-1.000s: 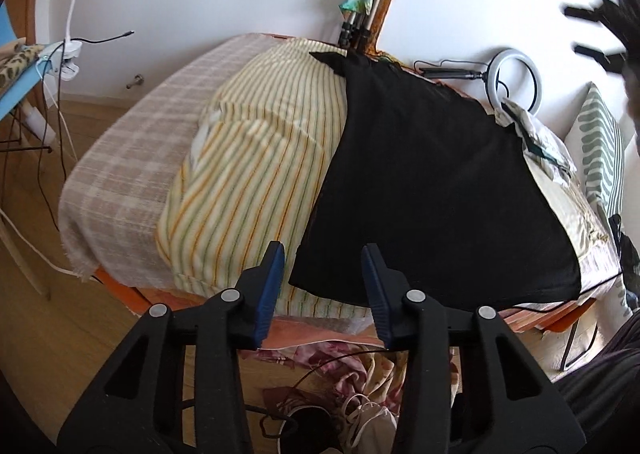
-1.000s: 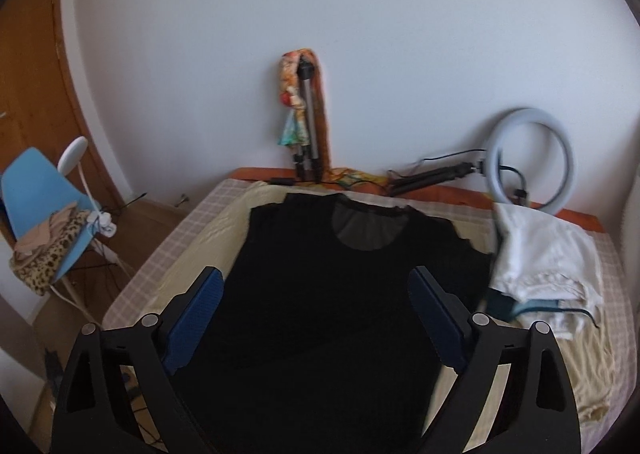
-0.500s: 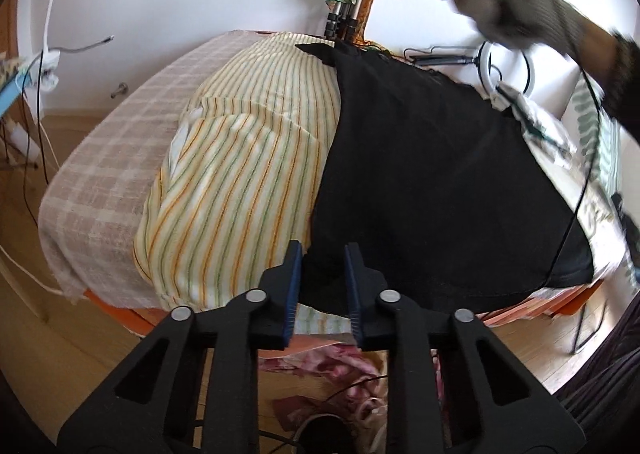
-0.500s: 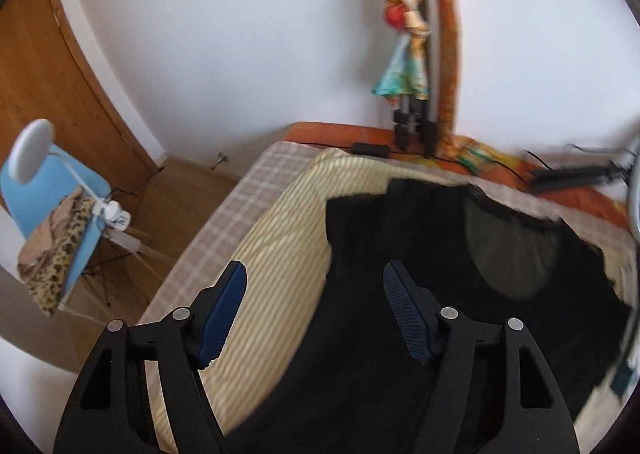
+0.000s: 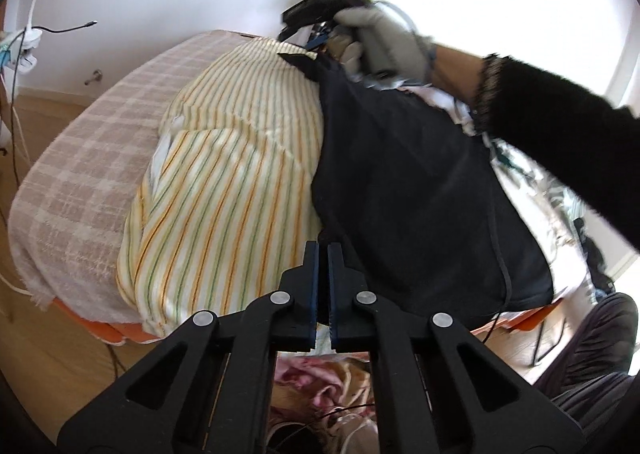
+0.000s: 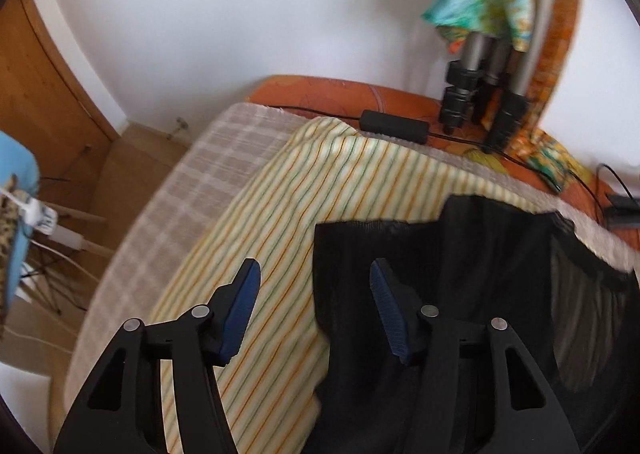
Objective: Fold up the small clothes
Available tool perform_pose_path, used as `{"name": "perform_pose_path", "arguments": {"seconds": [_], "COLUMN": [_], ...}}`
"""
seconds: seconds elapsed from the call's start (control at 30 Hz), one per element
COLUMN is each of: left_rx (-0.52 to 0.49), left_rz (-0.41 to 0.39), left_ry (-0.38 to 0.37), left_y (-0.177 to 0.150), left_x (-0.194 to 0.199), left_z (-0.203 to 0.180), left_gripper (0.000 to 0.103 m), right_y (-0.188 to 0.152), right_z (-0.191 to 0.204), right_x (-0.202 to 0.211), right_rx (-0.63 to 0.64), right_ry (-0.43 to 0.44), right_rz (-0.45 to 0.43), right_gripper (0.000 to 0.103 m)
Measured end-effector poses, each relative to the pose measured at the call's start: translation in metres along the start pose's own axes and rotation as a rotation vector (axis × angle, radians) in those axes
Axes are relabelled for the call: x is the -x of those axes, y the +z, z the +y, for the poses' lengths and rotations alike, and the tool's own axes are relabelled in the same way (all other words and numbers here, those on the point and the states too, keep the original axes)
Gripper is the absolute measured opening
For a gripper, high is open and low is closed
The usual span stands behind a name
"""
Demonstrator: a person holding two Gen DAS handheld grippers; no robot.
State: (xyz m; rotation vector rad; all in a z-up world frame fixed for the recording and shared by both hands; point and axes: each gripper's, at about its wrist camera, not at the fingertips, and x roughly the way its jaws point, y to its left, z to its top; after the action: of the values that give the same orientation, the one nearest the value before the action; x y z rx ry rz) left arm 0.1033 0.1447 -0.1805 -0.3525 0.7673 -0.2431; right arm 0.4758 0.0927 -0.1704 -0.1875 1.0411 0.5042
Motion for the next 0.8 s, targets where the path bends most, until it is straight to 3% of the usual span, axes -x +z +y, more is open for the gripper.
{"name": "perform_pose_path", "arguments": {"seconds": [0.2, 0.3, 0.37, 0.4, 0.43, 0.57, 0.8], "left_rx": [0.032, 0.040, 0.040, 0.040, 0.042, 0.040, -0.031], "left_rz": [0.014, 0.018, 0.017, 0.015, 0.014, -0.005, -0.026], "left_ry": [-0.068, -0.084, -0.089, -0.092, -0.094, -0.104, -0.123], "left_y": [0.003, 0.003, 0.004, 0.005, 0.007, 0.012, 0.017], "left_x": [-0.004, -0.006, -0.006, -0.006, -0.007, 0.002, 0.019], "left_z": [0.001, 0.000, -0.001, -0.001, 0.000, 0.001, -0.013], "left_gripper": [0.001, 0.001, 0.001, 0.001, 0.001, 0.000, 0.000], "right_y": [0.008, 0.007, 0.006, 0.006, 0.007, 0.008, 0.017], "right_z": [-0.005, -0.006, -0.007, -0.009, -0.010, -0.016, -0.051], "right_x": [-0.026, -0.036, -0.033, -0.031, -0.030, -0.012, 0.034], "right_rx": [0.078, 0.111, 0.125, 0.124, 0.122, 0.130, 0.015], "right_ry": [-0.062, -0.081, -0.072, -0.069, -0.067, -0.075, 0.024], "right_rz": [0.015, 0.039, 0.030, 0.032, 0.031, -0.010, -0.136], "right_gripper": [0.053, 0.040, 0.025, 0.010, 0.006, 0.001, 0.001]}}
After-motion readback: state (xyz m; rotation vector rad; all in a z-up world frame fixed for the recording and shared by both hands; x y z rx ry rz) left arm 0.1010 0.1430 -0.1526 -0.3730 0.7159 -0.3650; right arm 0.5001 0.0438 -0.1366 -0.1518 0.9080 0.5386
